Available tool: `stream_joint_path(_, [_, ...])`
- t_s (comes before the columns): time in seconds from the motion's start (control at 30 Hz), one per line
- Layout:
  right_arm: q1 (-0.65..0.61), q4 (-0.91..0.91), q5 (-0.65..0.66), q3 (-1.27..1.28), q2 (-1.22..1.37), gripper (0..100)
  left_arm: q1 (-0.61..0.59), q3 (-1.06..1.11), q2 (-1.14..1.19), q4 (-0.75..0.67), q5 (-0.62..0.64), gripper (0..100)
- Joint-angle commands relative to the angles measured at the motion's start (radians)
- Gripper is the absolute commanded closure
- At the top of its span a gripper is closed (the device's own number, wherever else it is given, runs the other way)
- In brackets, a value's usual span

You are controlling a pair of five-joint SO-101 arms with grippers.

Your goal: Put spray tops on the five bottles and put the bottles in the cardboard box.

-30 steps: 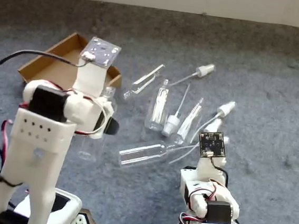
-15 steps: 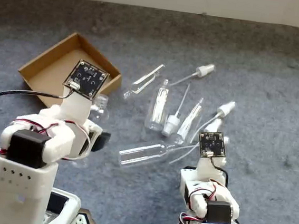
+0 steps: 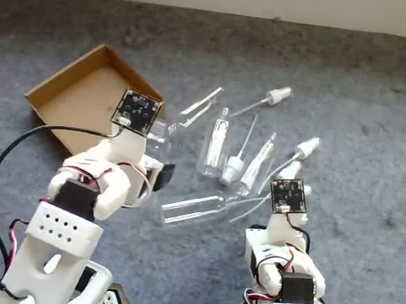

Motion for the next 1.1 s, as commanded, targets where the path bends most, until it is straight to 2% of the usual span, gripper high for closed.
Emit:
stream_joint_path(0.0, [0.11,-0.085,0.009,0.101,-0.012,99.2,0.108,0.016,-0.024,-0.11,0.009,81])
stream_joint_path(0.2, [0.36,-0.259,0.018,0.099,-0.012,99.2,0.105,0.082,-0.025,-0.144,-0.034,81])
stream_joint_path(0.3, [0.426,-0.294,0.164,0.061,-0.012,99.2,0.079,0.082,-0.025,-0.143,-0.034,81])
stream_joint_path(0.37, [0.443,-0.294,0.247,0.018,-0.012,99.2,0.074,0.082,-0.031,-0.143,-0.037,81])
stream_joint_path(0.43, [0.466,-0.294,0.275,-0.025,-0.012,99.2,0.074,0.09,-0.076,-0.14,-0.038,81])
stream_joint_path(0.6, [0.536,-0.294,0.284,-0.15,-0.012,99.1,0.074,0.156,-0.312,-0.091,-0.038,81])
stream_joint_path(0.73, [0.541,-0.251,0.284,-0.259,-0.008,99.0,0.074,0.237,-0.475,-0.084,-0.038,81])
stream_joint_path(0.93, [0.541,-0.108,0.284,-0.498,0.054,87.0,0.074,0.306,-0.644,-0.086,-0.038,81])
stream_joint_path(1.07, [0.542,-0.099,0.279,-0.622,0.246,85.6,0.071,0.335,-0.705,-0.086,-0.038,81])
